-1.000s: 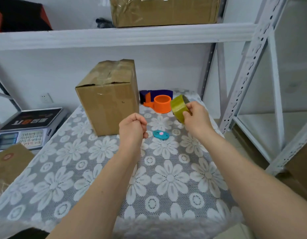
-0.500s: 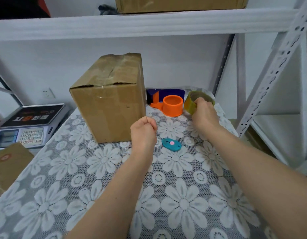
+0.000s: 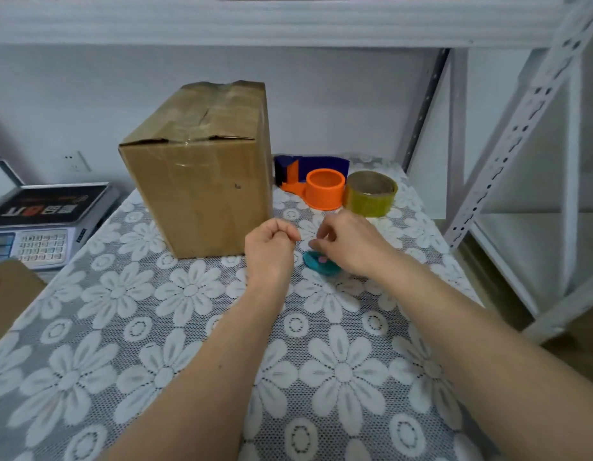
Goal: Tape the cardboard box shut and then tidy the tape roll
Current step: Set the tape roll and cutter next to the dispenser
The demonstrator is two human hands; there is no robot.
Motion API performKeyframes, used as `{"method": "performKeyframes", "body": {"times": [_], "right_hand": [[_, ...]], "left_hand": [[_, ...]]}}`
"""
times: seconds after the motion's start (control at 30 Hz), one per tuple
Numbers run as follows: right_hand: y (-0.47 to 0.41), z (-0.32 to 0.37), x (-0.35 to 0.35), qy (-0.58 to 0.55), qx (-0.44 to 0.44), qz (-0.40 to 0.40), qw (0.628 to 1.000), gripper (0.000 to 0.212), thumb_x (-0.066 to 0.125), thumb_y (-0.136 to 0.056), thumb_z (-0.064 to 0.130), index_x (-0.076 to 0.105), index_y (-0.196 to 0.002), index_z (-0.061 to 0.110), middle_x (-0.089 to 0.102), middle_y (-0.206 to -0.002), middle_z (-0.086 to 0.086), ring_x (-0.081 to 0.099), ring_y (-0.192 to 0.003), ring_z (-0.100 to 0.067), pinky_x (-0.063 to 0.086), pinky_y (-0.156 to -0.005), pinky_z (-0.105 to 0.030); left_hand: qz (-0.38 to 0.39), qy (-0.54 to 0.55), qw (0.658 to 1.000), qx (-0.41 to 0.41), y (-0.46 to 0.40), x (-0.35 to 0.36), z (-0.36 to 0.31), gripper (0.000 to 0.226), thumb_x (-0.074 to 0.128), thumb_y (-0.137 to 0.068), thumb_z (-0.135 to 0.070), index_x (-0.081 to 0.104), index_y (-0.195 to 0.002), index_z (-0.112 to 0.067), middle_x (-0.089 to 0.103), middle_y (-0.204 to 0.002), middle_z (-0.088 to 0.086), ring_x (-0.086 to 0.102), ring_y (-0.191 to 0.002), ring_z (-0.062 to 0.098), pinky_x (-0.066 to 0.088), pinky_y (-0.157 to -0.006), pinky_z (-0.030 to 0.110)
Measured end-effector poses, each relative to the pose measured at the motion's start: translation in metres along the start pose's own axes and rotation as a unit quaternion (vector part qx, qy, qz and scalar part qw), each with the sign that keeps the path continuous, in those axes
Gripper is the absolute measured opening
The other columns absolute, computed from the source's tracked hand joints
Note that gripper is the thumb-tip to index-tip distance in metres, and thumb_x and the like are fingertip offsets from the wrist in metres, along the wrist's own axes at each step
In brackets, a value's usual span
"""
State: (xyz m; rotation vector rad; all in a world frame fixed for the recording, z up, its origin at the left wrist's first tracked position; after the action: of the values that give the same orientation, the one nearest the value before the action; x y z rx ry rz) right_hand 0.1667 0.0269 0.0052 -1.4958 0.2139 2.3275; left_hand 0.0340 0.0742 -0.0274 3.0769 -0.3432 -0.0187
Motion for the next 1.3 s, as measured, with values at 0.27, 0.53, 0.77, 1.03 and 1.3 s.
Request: {"method": "performKeyframes", "body": {"times": [0.27,0.53,0.77,1.03,1.3], "right_hand": [[0.021,0.008,0.018,0.011,-0.014,0.057,0.998,0.035,0.063,-0.088,0.02,0.052,-0.12,0.013,0.054,-0.118,-0.008,0.05,-0.098,-0.021,0.039,-0.077,-0.029],[0.023,-0.049,0.006,-0.442,0.173,-0.006,0.88,0.018,0.056,-0.091,-0.001,0.058,-0.109,0.002,0.066,-0.089,-0.017,0.07,-0.069,-0.026,0.058,-0.061,-0.029],[0.025,-0.141,-0.002,-0.64,0.367,-0.245,0.629,0.04,0.041,-0.091,-0.011,0.051,-0.128,0.001,0.046,-0.123,-0.019,0.063,-0.098,-0.039,0.06,-0.072,-0.035],[0.019,-0.183,-0.025,-0.537,0.406,-0.359,0.646,0.024,0.057,-0.086,-0.006,0.042,-0.091,0.013,0.06,-0.106,-0.021,0.07,-0.075,-0.035,0.061,-0.06,-0.039],[-0.006,-0.191,-0.018,-0.552,0.402,-0.405,0.608,0.029,0.04,-0.08,-0.012,0.057,-0.078,0.01,0.063,-0.105,-0.018,0.065,-0.09,-0.032,0.059,-0.077,-0.039]], "left_hand": [[0.009,-0.016,1.0,0.0,0.001,0.0,0.007,0.038,0.033,-0.081,0.009,0.056,-0.06,-0.014,0.043,-0.05,0.0,0.031,-0.044,0.013,0.025,-0.04,0.021],[0.023,-0.017,1.0,-0.012,0.0,0.001,0.011,0.04,0.032,-0.082,0.01,0.057,-0.061,-0.013,0.045,-0.054,0.002,0.031,-0.043,0.012,0.023,-0.039,0.021],[0.037,-0.036,0.999,-0.014,0.004,0.003,0.01,0.039,0.031,-0.084,0.01,0.057,-0.065,-0.012,0.047,-0.056,0.003,0.031,-0.045,0.012,0.022,-0.035,0.018],[0.038,-0.046,0.998,-0.015,0.004,0.004,0.01,0.04,0.031,-0.084,0.01,0.057,-0.064,-0.013,0.047,-0.055,0.003,0.031,-0.044,0.011,0.021,-0.033,0.017],[0.037,-0.056,0.998,-0.007,0.004,0.004,0.008,0.041,0.032,-0.084,0.011,0.057,-0.062,-0.013,0.048,-0.055,0.002,0.032,-0.044,0.012,0.022,-0.033,0.018]]}}
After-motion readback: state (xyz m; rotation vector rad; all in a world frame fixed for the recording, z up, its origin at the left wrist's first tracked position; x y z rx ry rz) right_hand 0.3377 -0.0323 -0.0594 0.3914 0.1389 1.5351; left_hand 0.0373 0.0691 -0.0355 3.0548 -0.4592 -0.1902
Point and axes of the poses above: each hand's wrist, its own y-axis away from the middle knuckle, its own x-axis out of the palm, z = x × y, the point moved 10 cm from there along -y, towards the middle knuckle
